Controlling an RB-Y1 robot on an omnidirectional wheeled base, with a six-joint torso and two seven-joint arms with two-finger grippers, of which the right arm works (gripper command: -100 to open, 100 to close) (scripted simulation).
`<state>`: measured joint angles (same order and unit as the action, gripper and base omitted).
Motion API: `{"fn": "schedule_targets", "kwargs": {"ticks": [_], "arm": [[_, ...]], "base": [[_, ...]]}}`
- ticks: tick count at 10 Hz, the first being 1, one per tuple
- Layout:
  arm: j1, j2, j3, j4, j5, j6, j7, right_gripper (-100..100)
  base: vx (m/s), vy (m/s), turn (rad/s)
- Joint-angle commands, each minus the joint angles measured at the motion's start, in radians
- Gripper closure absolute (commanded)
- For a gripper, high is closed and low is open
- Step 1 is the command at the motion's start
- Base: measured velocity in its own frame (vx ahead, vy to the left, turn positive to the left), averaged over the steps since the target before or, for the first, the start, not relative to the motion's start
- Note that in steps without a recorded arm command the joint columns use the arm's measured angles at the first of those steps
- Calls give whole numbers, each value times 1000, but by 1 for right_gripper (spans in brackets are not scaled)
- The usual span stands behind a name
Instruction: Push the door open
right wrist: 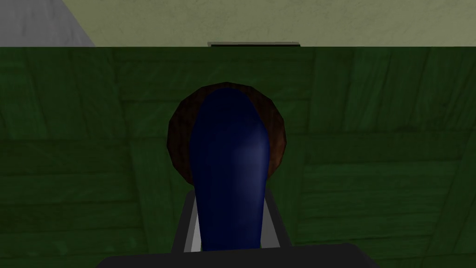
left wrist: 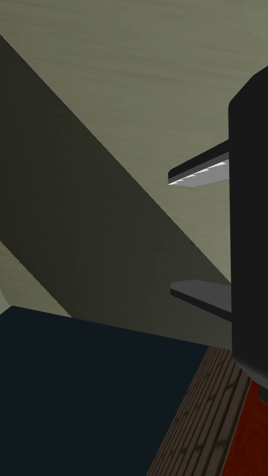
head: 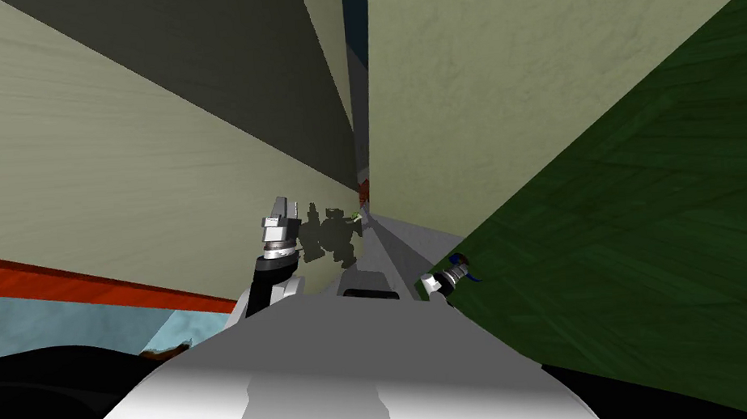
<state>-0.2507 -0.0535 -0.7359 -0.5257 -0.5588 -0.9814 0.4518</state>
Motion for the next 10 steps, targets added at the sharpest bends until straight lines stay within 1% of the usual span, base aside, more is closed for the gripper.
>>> {"fn": "schedule_targets", "kwargs": {"ticks": [1, 2, 3, 4, 5, 6, 7, 8, 10], "arm": [[-11, -18, -16, 29, -9, -36, 5, 100], [-11, -18, -16, 29, -9, -36, 5, 100], [-15, -14, -26, 30, -16, -43, 14, 100], [-20, -6, -43, 31, -29, -57, 31, 100], [-26, 2, -60, 33, -41, -69, 47, 100], [-26, 2, -60, 33, -41, -69, 47, 100], [-29, 6, -68, 33, -47, -75, 55, 100], [-36, 18, -90, 35, -62, -91, 75, 100], [-41, 28, -106, 36, -74, -103, 91, 100]], "base": [[112, -123, -6], [50, -54, -11], [45, -39, -19], [82, -88, -20], [158, -154, -21], [150, -122, -18], [104, -86, -39], [138, -134, -40], [147, -136, -29]]}}
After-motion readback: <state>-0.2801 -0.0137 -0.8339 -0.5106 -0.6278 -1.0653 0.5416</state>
